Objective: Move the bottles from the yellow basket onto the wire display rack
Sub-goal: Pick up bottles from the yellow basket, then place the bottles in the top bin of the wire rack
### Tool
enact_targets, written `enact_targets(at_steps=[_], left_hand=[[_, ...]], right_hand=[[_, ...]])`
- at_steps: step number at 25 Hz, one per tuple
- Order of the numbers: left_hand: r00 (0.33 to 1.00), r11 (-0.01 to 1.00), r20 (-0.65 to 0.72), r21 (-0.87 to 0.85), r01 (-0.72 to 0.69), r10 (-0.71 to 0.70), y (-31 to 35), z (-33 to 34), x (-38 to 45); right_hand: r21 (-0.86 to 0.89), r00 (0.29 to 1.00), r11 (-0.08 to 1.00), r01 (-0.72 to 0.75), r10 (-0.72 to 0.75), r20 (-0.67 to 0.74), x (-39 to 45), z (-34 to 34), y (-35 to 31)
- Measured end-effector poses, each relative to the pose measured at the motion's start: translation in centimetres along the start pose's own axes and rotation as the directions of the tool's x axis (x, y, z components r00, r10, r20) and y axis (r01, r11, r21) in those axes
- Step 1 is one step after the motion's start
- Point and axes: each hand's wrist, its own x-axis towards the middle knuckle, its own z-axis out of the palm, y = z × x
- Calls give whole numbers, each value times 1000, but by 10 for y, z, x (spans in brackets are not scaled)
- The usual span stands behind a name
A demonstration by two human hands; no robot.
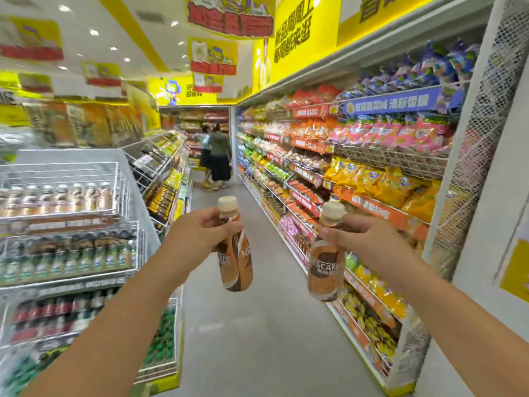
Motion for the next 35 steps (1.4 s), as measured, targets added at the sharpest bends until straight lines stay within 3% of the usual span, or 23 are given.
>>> enact_targets(at_steps=[8, 15, 26, 35], left_hand=[[971, 997, -240, 77, 17, 2, -16, -241, 1], [934, 988, -357, 140, 63, -9, -46, -417, 32], [905, 983, -420, 135, 125, -58, -124, -530, 128], [907, 969, -418, 200, 146, -51, -186, -582, 306]], right_hand=[[63, 975, 996, 61, -73, 211, 79, 242, -50], [169, 953, 981, 92, -135, 270, 128, 418, -91], [162, 935, 985, 63, -115, 335, 241, 573, -73], [187, 932, 980, 67, -128, 340, 411, 661, -29]])
